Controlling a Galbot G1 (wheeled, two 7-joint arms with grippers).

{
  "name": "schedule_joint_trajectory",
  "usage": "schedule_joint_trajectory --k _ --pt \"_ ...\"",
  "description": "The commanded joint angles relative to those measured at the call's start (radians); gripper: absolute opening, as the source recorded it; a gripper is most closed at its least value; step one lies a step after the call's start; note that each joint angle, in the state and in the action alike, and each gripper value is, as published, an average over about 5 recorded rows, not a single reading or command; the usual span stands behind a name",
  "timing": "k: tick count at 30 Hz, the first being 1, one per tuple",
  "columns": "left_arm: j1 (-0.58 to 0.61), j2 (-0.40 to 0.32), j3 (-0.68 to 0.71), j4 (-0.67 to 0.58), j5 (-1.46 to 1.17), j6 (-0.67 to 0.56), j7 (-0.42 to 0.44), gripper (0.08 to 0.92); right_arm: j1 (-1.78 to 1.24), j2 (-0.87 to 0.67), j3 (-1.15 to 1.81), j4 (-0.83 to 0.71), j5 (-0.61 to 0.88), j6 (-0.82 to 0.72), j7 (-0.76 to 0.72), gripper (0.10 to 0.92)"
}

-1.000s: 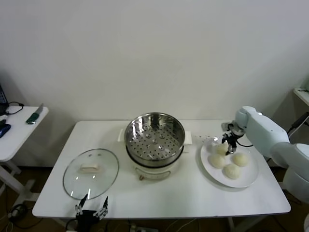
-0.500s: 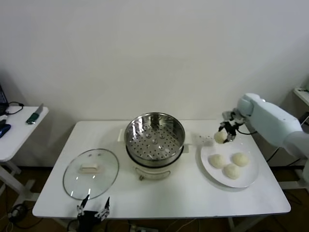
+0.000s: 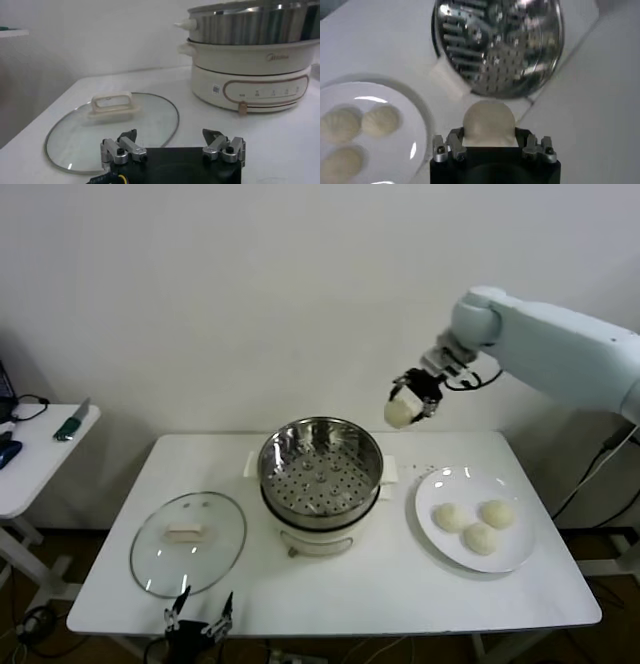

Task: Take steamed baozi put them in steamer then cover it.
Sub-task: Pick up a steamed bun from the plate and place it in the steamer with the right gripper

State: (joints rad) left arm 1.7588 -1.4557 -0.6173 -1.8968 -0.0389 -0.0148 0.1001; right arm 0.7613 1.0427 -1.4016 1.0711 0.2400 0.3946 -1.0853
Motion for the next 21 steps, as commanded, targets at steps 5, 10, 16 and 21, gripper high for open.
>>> schedule_joint_trajectory --k 5,10,16,21 --pt "0.003 -0.01 -0.004 -0.025 0.003 0.001 0.0 0.823 -0.023 0.282 -0.038 -0.004 -0.199 0.264 0.076 0.679" --pt "0.007 -0.008 0.0 -0.024 0.01 -0.002 0.0 0.823 -0.169 0.372 0.029 -0.204 -0.339 0.328 0.092 0.679" --pt "0.005 -0.008 0.003 -0.011 0.013 -0.007 -0.001 0.823 -0.277 0.458 0.108 -0.446 -0.47 0.415 0.101 0.679" --pt "0.001 -0.009 0.006 -0.004 0.015 -0.009 -0.001 0.823 -0.325 0.515 0.166 -0.587 -0.501 0.457 0.117 0.679"
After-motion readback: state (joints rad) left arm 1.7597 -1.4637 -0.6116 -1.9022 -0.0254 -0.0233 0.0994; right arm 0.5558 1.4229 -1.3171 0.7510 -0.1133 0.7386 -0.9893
